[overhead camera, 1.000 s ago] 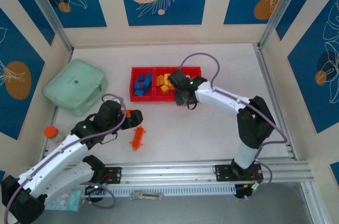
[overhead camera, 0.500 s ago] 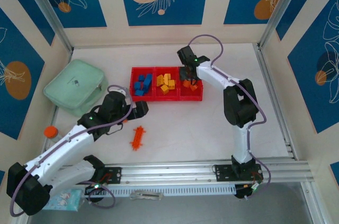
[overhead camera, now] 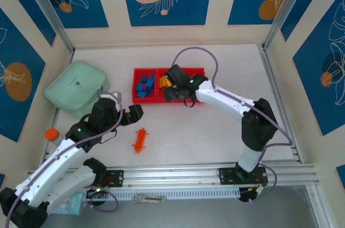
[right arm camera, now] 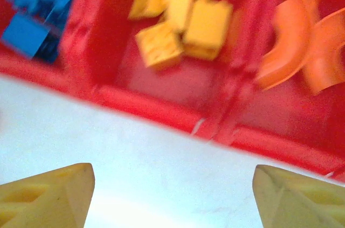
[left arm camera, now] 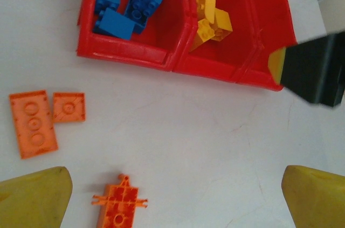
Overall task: Sort the legos into containers by color
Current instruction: Place the lego in the container, then pick up the lego from the bottom-center of the table.
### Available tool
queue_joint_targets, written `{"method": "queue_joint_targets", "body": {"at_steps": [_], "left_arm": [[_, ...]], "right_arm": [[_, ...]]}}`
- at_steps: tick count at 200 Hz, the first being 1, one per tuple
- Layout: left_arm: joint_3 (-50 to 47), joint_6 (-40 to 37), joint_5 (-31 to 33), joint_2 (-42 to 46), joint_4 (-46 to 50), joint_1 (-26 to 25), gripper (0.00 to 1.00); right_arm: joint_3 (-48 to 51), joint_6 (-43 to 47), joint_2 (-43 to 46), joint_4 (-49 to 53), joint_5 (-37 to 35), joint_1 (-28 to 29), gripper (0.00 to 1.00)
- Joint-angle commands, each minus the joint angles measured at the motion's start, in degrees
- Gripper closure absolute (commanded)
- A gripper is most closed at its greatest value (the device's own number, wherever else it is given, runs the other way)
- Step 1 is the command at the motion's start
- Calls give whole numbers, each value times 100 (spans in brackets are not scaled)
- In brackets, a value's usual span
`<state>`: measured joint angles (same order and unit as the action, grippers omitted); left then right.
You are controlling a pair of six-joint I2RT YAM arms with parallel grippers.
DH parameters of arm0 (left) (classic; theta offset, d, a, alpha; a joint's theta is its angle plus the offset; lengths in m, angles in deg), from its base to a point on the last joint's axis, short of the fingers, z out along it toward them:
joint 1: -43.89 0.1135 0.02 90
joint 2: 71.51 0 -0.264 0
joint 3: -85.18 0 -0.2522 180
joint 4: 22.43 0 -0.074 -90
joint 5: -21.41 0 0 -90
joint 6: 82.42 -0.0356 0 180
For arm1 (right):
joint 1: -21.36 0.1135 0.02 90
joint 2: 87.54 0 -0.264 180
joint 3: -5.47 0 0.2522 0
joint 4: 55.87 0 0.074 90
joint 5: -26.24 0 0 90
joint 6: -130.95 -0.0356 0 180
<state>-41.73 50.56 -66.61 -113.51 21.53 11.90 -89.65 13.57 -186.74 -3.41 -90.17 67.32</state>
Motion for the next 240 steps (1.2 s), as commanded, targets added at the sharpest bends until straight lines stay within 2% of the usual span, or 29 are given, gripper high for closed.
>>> {"method": "queue_joint_targets", "body": {"at_steps": [1,40,91,180,211,240], "left_arm": [[-161,28,184,375,667,87,1],[-316,248,478,1062,1415,105,1],[-292,532,941,1852,2341,118,1],[-154,872,1499,2327,2878,114,1],[-131,877,1572,2328,2897,114,1],[-182,868,1497,2295,2777,115,1]], "right_arm": [[288,-470,122,189,357,511,20],[436,-788,-225,-82,624,1459,17],[281,-895,-927,-512,1025,2127,12],[-683,-1378,-2002,-504,1140,2273,6],[-1056,-1489,-2333,-95,886,2272,5],[-1013,-1519,-2257,223,560,2313,7]]}}
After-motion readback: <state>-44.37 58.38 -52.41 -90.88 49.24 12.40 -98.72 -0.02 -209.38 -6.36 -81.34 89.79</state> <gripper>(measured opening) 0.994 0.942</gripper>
